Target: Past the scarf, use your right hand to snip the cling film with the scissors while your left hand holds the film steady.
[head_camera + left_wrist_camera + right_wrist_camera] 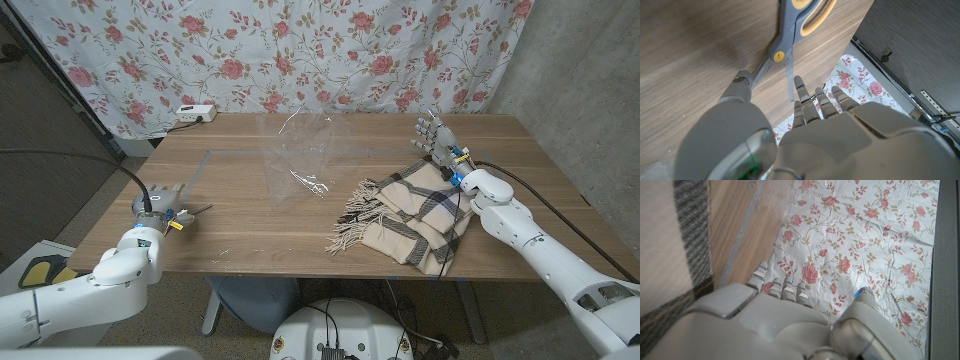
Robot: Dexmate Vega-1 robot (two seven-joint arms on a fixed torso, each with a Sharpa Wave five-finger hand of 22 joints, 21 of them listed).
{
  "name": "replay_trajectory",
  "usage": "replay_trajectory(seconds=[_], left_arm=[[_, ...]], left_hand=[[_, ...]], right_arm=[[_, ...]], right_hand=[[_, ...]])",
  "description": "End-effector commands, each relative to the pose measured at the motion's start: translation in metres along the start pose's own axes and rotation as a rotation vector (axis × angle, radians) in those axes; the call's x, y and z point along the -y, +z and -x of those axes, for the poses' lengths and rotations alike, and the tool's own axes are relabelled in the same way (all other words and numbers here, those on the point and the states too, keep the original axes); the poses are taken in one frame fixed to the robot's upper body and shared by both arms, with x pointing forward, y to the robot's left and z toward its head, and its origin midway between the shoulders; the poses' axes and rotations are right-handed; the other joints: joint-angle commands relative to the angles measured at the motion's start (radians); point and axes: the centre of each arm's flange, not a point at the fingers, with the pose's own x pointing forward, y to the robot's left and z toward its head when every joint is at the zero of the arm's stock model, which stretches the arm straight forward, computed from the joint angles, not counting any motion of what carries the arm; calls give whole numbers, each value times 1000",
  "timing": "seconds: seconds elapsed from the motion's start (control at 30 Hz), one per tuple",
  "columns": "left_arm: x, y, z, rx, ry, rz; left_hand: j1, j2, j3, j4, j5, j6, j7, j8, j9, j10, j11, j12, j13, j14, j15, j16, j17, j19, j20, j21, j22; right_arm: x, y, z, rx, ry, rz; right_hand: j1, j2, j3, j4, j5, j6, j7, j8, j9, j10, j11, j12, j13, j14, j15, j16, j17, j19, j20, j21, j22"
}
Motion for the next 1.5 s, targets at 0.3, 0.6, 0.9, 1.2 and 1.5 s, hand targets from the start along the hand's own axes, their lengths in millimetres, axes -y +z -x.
replay_trajectory(seconds=[0.3,0.6,0.9,1.2,1.5], left_arm=[[8,-4,1,18,-30,-10],[8,-6,0,34,-44,-30],[7,-10,1,51,-51,-31],[8,-12,1,44,-63,-30],[10,-18,0,48,-70,4]], left_hand=[[14,17,0,0,-1,-7,-9,-2,1,-1,-7,-9,11,-25,10,-9,3,-13,13,-3,1],[41,50,17,-4,3,-12,-12,-3,1,-3,-11,-13,16,-38,12,-13,2,-26,18,-5,1],[47,41,14,-9,1,-12,-17,-2,1,1,-21,-15,18,-40,10,-15,1,-27,19,-4,0],[49,34,10,-10,0,-1,-23,2,1,11,-27,-15,19,-43,8,-16,0,-28,21,-3,0],[70,80,25,0,3,24,-20,9,1,28,6,-22,9,-36,10,-11,1,-27,22,-1,1]], right_arm=[[-3,-2,2,-9,-4,8],[-3,-1,5,-13,-14,7],[-2,-1,9,-13,-24,8],[-4,-1,6,-17,-22,6],[-4,-1,6,-22,-23,10]], right_hand=[[8,5,10,-1,-4,-5,5,0,4,-1,2,-2,1,-2,1,-2,3,-1,-5,1,2],[9,5,10,-1,-4,-6,5,0,4,-1,2,-3,2,-2,1,-2,3,-2,-6,1,2],[11,7,11,-1,-4,-6,5,0,4,-2,1,-3,2,-3,0,-2,3,-2,-8,1,2],[11,8,12,-1,-4,-7,5,0,4,-1,-1,-2,2,-4,0,-3,3,-3,-7,0,2],[12,8,12,-1,-5,-7,4,0,4,-2,-1,-3,2,-4,0,-3,3,-4,-8,0,2]])
